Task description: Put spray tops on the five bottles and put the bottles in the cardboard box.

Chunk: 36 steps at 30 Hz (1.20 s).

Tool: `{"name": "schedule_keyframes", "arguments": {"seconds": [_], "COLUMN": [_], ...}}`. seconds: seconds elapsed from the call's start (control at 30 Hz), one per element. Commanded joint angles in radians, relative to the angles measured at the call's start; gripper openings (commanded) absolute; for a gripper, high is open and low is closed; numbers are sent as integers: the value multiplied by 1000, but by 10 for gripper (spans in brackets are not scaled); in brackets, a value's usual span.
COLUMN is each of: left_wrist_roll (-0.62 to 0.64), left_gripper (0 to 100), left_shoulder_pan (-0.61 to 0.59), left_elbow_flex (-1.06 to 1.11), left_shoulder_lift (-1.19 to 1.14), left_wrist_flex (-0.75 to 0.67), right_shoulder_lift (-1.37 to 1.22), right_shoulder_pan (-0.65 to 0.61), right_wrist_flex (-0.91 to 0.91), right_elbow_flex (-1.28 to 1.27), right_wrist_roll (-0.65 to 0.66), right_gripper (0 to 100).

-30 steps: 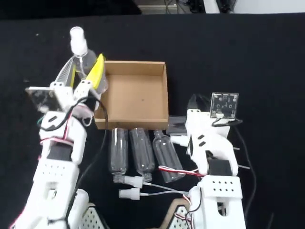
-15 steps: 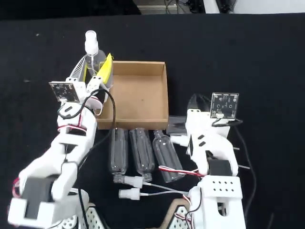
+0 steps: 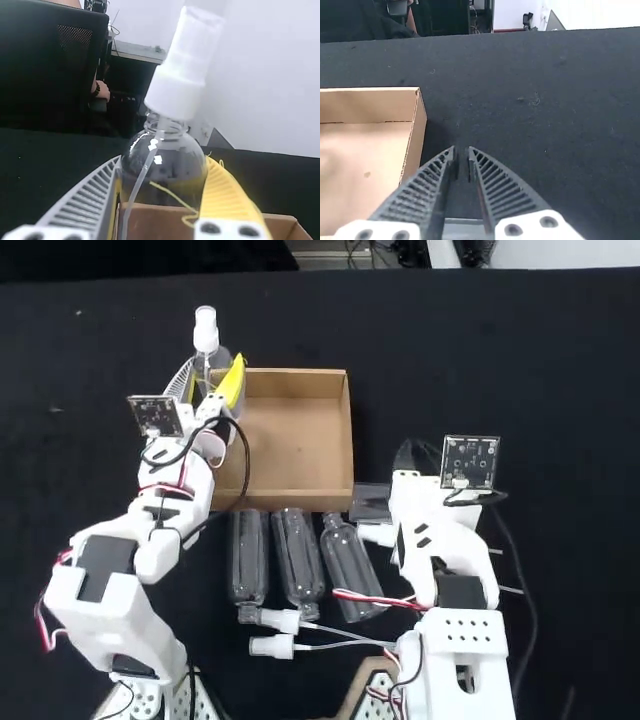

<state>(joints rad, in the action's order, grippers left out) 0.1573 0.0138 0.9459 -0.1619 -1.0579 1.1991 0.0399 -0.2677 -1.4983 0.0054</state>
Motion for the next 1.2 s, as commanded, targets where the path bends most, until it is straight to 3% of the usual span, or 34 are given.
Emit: {"name": "schedule_keyframes", "arguments": {"seconds": [0.0, 0.43, 0.73, 0.93, 1.17], "left_wrist_roll": [5, 5, -38, -117, -110], "left_gripper": [30, 30, 30, 30, 30], "left_shoulder_pan": [1, -13, -10, -8, -4], "left_elbow_flex": [-91, -179, -180, -239, -289], "left_shoulder_lift": [-20, -169, -315, -427, -479], "left_wrist_flex": [-25, -28, -273, -350, -350], "right_shoulder_lift": [15, 15, 15, 15, 15], "right_shoulder_pan": [5, 5, 5, 5, 5], "right_wrist_flex": [32, 32, 32, 32, 32], "right_elbow_flex": [8, 7, 5, 4, 4], "right_wrist_roll": [0, 0, 0, 0, 0], "right_gripper": [15, 15, 15, 15, 15]}}
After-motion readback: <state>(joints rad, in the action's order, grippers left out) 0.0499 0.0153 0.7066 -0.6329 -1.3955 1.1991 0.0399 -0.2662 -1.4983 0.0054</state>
